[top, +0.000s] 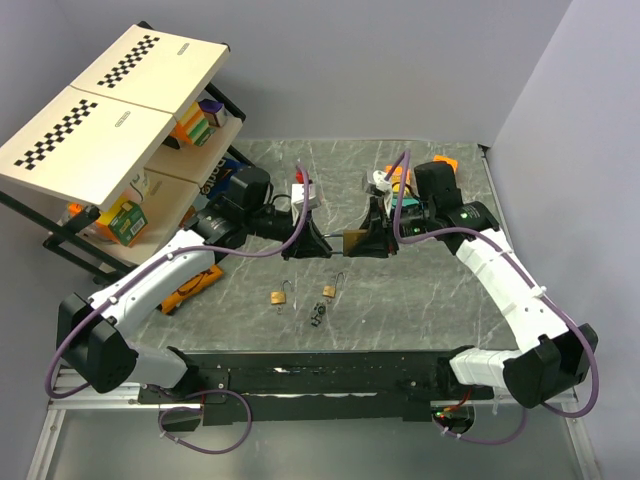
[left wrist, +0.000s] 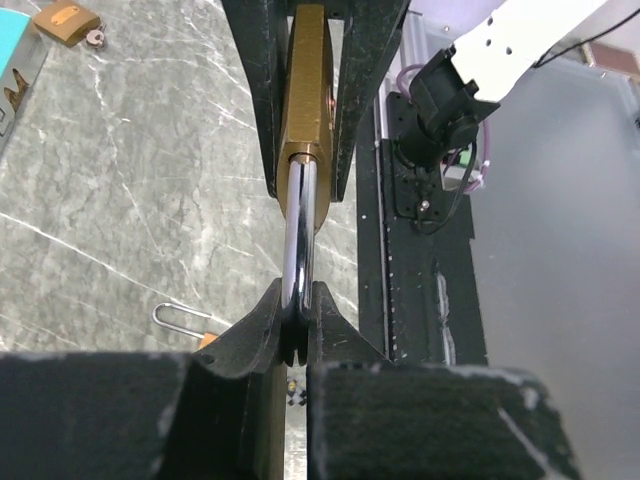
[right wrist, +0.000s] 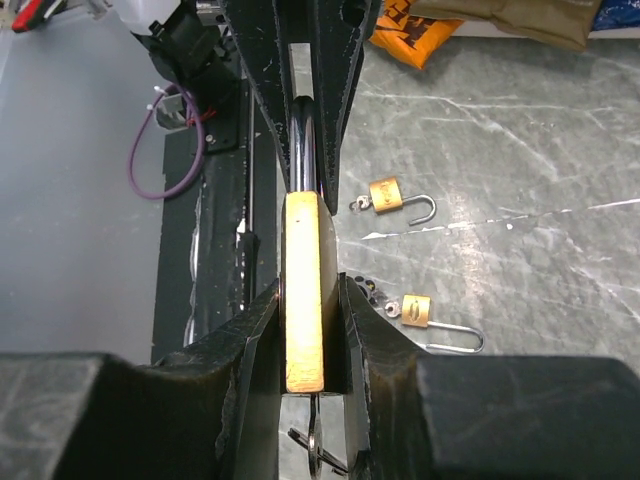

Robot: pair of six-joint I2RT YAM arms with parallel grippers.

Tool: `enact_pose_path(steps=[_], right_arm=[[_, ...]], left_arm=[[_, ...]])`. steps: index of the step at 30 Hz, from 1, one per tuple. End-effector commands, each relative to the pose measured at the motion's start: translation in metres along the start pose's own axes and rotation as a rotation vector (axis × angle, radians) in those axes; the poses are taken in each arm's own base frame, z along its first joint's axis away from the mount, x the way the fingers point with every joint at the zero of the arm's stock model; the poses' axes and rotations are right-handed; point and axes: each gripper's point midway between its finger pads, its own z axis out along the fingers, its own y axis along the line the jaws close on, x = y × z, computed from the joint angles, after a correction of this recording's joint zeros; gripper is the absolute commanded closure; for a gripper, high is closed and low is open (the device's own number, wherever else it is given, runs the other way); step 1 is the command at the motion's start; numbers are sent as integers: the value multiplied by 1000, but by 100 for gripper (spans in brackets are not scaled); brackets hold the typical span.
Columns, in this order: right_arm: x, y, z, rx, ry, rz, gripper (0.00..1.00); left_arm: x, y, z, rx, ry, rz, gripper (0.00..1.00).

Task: Lock with the key
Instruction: Lock the lock.

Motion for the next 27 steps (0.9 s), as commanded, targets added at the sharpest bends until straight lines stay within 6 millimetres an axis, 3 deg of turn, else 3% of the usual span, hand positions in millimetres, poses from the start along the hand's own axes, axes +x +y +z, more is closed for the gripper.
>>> enact_pose_path(steps=[1, 8, 17, 21, 27], right_arm=[[-40, 31, 24, -193, -111, -132, 100], [-39, 36, 33, -213, -114, -127, 100], [-39, 37, 36, -228, -105, -118, 100], [-32, 34, 28, -198, -85, -109, 100], [-27, 9, 9, -61, -115, -44, 100]], left_arm=[[-86, -34, 24, 126, -254, 298, 99], [-94, -31, 33, 134, -291, 257, 99], [-88, -34, 38, 170, -285, 241, 99], [-79, -30, 27, 153, -247, 227, 99], [-64, 0, -2, 101, -182, 128, 99]])
